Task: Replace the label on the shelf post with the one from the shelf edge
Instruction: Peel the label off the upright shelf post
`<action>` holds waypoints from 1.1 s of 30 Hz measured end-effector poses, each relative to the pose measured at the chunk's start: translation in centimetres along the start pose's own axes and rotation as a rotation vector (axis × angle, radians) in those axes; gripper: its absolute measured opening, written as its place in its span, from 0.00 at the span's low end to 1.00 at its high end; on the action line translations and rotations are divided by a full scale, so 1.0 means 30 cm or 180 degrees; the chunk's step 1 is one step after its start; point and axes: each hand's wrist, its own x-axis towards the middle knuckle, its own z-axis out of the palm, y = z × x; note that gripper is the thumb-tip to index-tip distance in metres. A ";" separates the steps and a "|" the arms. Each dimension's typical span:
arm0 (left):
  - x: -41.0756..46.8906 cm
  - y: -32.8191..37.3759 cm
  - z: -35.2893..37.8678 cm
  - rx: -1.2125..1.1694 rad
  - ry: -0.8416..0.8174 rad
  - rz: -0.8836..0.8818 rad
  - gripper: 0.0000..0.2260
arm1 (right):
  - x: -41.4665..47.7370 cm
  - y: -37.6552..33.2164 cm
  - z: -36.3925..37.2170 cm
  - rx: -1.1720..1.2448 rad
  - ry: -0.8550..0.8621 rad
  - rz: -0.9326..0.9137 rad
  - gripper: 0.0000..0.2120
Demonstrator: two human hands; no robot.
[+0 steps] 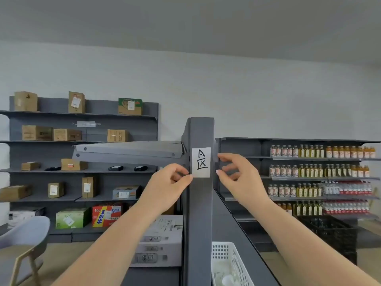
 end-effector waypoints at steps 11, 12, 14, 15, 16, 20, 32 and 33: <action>0.075 0.003 0.055 0.0156 0.0460 -0.0024 0.05 | 0.094 0.052 0.058 -0.0429 0.0096 -0.0693 0.19; 0.081 0.002 0.055 0.0185 0.0485 -0.0021 0.05 | 0.098 0.058 0.063 -0.0442 0.0094 -0.0709 0.19; 0.092 -0.005 0.055 0.0209 0.0508 -0.0040 0.06 | 0.100 0.064 0.070 -0.0463 0.0113 -0.0737 0.18; 0.096 -0.008 0.056 0.0224 0.0502 -0.0047 0.06 | 0.102 0.066 0.071 -0.0503 0.0145 -0.0762 0.18; 0.099 -0.010 0.058 0.0239 0.0500 -0.0063 0.06 | 0.105 0.067 0.071 -0.0543 0.0182 -0.0784 0.17; 0.099 -0.014 0.066 0.0225 0.0553 -0.0056 0.06 | 0.115 0.066 0.067 -0.0546 0.0258 -0.0821 0.14; 0.097 -0.023 0.071 0.0054 0.0543 -0.0049 0.06 | 0.130 0.024 0.083 0.0611 0.0370 -0.0105 0.07; 0.096 -0.022 0.069 0.0047 0.0523 -0.0044 0.06 | 0.133 0.021 0.081 0.0692 0.0404 -0.0040 0.07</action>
